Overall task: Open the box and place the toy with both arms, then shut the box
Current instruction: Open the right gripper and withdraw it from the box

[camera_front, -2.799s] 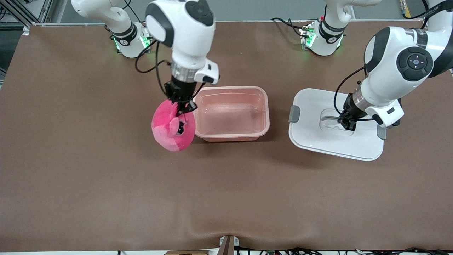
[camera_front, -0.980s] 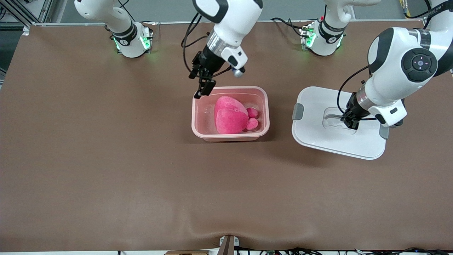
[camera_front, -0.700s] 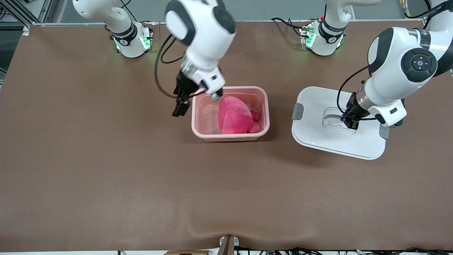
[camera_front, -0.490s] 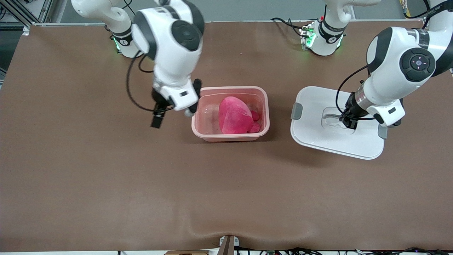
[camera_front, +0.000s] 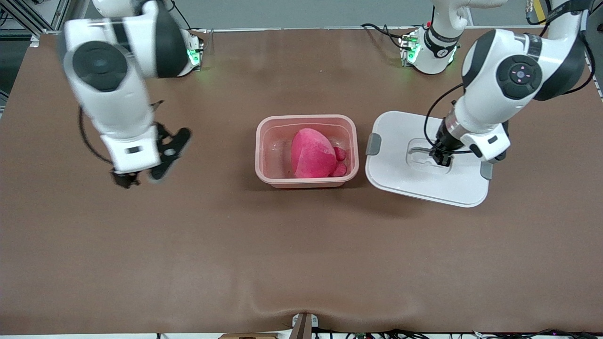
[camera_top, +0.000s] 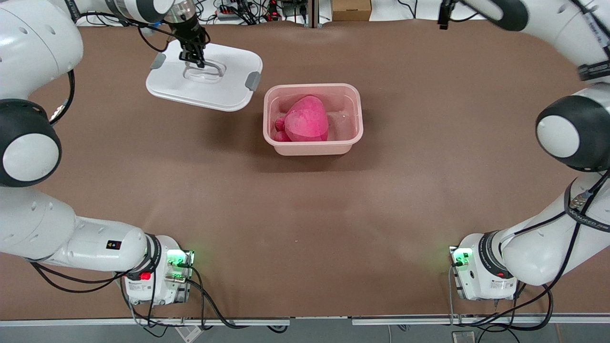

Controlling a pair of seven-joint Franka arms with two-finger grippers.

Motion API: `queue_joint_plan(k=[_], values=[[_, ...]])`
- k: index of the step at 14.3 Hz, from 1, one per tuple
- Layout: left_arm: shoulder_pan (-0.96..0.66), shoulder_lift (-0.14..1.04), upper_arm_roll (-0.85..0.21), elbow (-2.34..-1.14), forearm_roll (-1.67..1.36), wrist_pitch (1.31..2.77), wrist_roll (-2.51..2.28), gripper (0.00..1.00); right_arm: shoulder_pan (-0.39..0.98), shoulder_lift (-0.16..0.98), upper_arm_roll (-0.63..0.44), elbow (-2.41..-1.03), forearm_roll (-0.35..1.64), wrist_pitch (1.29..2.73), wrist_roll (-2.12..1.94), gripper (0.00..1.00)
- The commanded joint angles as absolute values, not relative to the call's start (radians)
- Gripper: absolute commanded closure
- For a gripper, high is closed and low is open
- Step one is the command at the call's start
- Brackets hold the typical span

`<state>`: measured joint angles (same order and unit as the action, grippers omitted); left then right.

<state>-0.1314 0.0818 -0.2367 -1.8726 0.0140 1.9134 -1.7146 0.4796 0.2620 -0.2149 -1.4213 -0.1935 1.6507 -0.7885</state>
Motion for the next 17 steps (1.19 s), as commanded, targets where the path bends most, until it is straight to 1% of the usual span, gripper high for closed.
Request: queue_joint_plan(k=[1,3,5,7,10,13,15,17], values=[[-0.129,0.072,-0.297,-1.872,0.005,1.934,-1.820,1.00,0.352,0.166,-0.193,-1.534,-0.114,1.686,-0.773,0.00],[-0.132,0.092,-0.343,-1.849,-0.001,1.940,-1.915,1.00,0.269,0.143,-0.193,-1.554,-0.095,1.684,-0.772,0.00],[-0.133,0.119,-0.380,-1.822,-0.003,1.948,-1.985,1.00,0.165,0.124,-0.193,-1.591,-0.022,1.693,-0.721,0.00],[-0.135,0.143,-0.417,-1.819,-0.003,1.983,-2.051,1.00,0.098,0.097,-0.193,-1.632,-0.006,1.695,-0.713,0.00],[-0.152,0.167,-0.454,-1.818,-0.003,2.043,-2.147,1.00,0.078,0.039,-0.193,-1.687,0.012,1.694,-0.634,0.00],[-0.210,0.205,-0.454,-1.793,0.005,2.062,-2.232,1.00,0.086,0.005,-0.192,-1.701,0.012,1.684,-0.557,0.00],[-0.247,0.235,-0.454,-1.786,0.015,2.088,-2.282,1.00,0.092,-0.035,-0.186,-1.739,0.012,1.693,-0.497,0.00],[-0.287,0.268,-0.453,-1.779,0.038,2.115,-2.341,1.00,0.092,-0.046,-0.184,-1.744,0.012,1.690,-0.438,0.00]])
